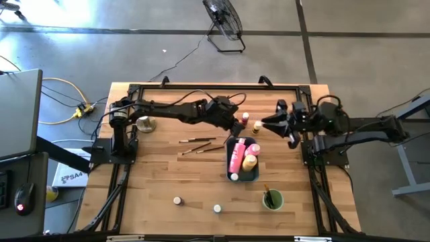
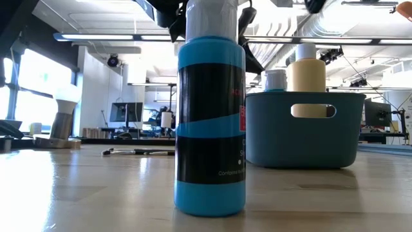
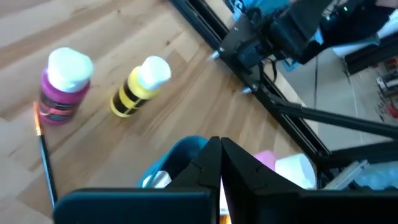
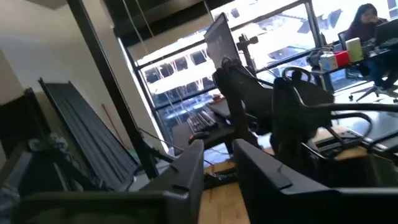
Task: Pick & Place Paint Supplies
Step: Adjust the blue bin
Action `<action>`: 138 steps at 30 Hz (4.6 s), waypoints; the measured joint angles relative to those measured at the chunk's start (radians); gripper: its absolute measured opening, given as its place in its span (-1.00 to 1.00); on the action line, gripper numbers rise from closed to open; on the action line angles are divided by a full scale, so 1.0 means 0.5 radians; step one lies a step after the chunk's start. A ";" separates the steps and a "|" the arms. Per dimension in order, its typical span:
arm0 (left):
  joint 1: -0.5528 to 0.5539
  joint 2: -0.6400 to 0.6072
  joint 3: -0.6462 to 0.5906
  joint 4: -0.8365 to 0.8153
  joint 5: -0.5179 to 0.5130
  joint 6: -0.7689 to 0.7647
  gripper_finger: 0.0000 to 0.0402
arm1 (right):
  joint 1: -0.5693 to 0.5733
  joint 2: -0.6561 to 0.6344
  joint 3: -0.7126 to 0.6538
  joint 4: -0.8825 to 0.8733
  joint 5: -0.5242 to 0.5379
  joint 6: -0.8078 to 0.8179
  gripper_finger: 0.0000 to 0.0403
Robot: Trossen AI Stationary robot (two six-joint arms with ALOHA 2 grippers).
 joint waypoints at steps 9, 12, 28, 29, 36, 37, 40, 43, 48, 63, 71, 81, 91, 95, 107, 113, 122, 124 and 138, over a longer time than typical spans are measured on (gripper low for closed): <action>-0.037 0.000 0.000 -0.024 -0.170 -0.094 -0.99 | 0.002 -0.250 0.000 -0.346 -0.051 -0.046 -0.97; -0.036 0.000 0.000 -0.079 -0.156 -0.094 -0.99 | 0.002 -0.253 0.000 -0.365 -0.052 -0.046 -0.99; -0.033 0.000 0.000 -0.161 -0.113 -0.026 -0.99 | 0.002 -0.104 -0.001 -0.424 -0.032 -0.046 -0.99; -0.033 0.000 0.000 -0.161 -0.103 -0.026 -0.99 | 0.002 -0.098 -0.001 -0.422 -0.033 -0.046 -0.99; -0.033 -0.001 0.000 -0.161 -0.090 -0.026 -0.99 | 0.002 -0.077 -0.001 -0.403 -0.029 -0.032 -0.99; -0.033 -0.001 0.000 -0.161 -0.090 -0.025 -0.99 | 0.002 -0.078 -0.001 -0.396 -0.028 -0.032 -0.99; -0.033 -0.001 0.000 -0.161 -0.090 -0.025 -0.99 | 0.002 -0.077 -0.001 -0.396 -0.028 -0.032 -0.99; -0.033 -0.002 0.000 -0.161 -0.090 -0.025 -0.99 | 0.002 -0.078 -0.001 -0.387 -0.028 -0.032 -0.99; -0.033 -0.002 0.000 -0.172 -0.090 -0.024 -0.99 | 0.002 -0.078 -0.001 -0.388 -0.027 -0.030 -0.99; -0.033 -0.216 0.018 -0.474 -0.036 0.411 -1.00 | 0.000 -0.074 -0.004 -0.883 0.174 0.398 -0.99; -0.034 -0.404 0.018 -0.794 -0.042 0.593 -1.00 | 0.000 -0.101 -0.001 -1.359 0.181 0.654 -0.99; -0.033 -0.542 0.019 -0.742 -0.052 0.708 -1.00 | 0.002 0.050 -0.004 -1.956 0.107 0.881 -0.99; -0.033 -0.579 0.019 -0.722 -0.059 0.753 -1.00 | 0.055 0.339 -0.004 -1.939 0.068 0.899 -0.99; -0.033 -0.595 0.019 -0.715 -0.062 0.777 -1.00 | 0.093 0.430 -0.122 -1.705 0.012 0.900 -0.99; -0.033 -0.629 0.019 -0.730 -0.034 0.814 -1.00 | 0.208 0.468 -0.529 -1.173 0.074 1.186 -0.99; -0.033 -0.627 0.019 -0.736 -0.033 0.814 -1.00 | 0.217 0.468 -0.674 -0.853 0.076 1.282 -0.99; -0.033 -0.626 0.019 -0.736 -0.033 0.849 -1.00 | 0.216 0.478 -0.695 -0.740 0.092 1.287 -0.99; -0.033 -0.626 0.019 -0.737 -0.033 0.849 -1.00 | 0.216 0.505 -0.693 -0.730 0.092 1.287 -0.99; -0.033 -0.625 0.019 -0.737 -0.032 0.849 -1.00 | 0.216 0.935 -0.694 -0.145 0.038 1.287 -0.99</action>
